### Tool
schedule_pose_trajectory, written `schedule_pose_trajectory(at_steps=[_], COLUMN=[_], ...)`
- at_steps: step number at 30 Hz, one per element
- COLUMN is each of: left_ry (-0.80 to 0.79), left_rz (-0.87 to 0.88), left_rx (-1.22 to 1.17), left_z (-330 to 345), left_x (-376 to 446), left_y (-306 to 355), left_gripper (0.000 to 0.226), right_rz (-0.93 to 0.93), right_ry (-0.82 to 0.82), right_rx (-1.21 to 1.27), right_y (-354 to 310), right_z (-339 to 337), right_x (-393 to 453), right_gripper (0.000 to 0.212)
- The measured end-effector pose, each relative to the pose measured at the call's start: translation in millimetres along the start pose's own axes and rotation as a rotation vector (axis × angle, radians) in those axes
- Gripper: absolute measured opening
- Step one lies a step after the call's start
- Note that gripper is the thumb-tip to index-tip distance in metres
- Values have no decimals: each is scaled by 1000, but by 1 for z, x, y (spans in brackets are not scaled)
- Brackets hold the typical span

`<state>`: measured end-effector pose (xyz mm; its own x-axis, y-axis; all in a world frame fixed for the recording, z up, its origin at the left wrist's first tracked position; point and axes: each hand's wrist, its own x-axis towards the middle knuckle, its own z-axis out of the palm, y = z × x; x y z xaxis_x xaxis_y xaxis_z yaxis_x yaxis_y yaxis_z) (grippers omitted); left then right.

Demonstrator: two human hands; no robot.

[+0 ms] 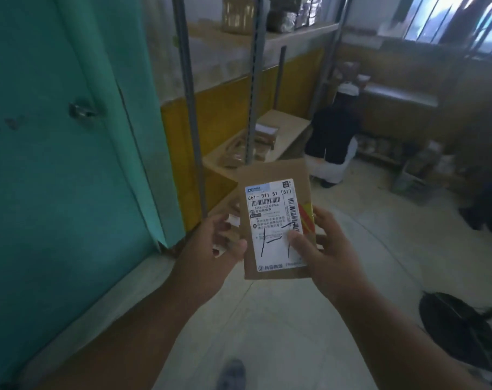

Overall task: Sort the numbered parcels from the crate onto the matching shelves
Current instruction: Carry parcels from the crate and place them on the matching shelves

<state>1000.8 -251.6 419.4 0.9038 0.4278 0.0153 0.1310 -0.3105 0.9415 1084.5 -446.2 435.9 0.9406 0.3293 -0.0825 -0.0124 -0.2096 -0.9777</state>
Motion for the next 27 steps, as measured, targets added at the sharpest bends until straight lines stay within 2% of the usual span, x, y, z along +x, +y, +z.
schedule_pose_trajectory(at_steps=[4, 8, 15, 18, 20, 22, 27], left_ry=[-83, -189, -312, -264, -222, -158, 0], left_rz=[46, 60, 140, 108, 50, 0, -82], left_rx=[-3, 55, 93, 63, 37, 9, 25], left_z=[54, 114, 244, 295, 321, 338, 359], left_x=[104, 197, 341, 401, 441, 476, 571], left_y=[12, 42, 71, 77, 85, 96, 107], left_gripper=[33, 50, 56, 54, 45, 45, 51], right_rz=[3, 38, 23, -6, -6, -6, -27], right_ry=[100, 181, 294, 263, 203, 122, -22], right_rx=[-23, -69, -89, -98, -105, -106, -121], right_y=[4, -4, 25, 37, 38, 31, 19], right_z=[-44, -102, -207, -251, -280, -303, -320], right_x=[82, 147, 278, 355, 411, 466, 602], right_gripper=[53, 54, 56, 56, 55, 53, 48])
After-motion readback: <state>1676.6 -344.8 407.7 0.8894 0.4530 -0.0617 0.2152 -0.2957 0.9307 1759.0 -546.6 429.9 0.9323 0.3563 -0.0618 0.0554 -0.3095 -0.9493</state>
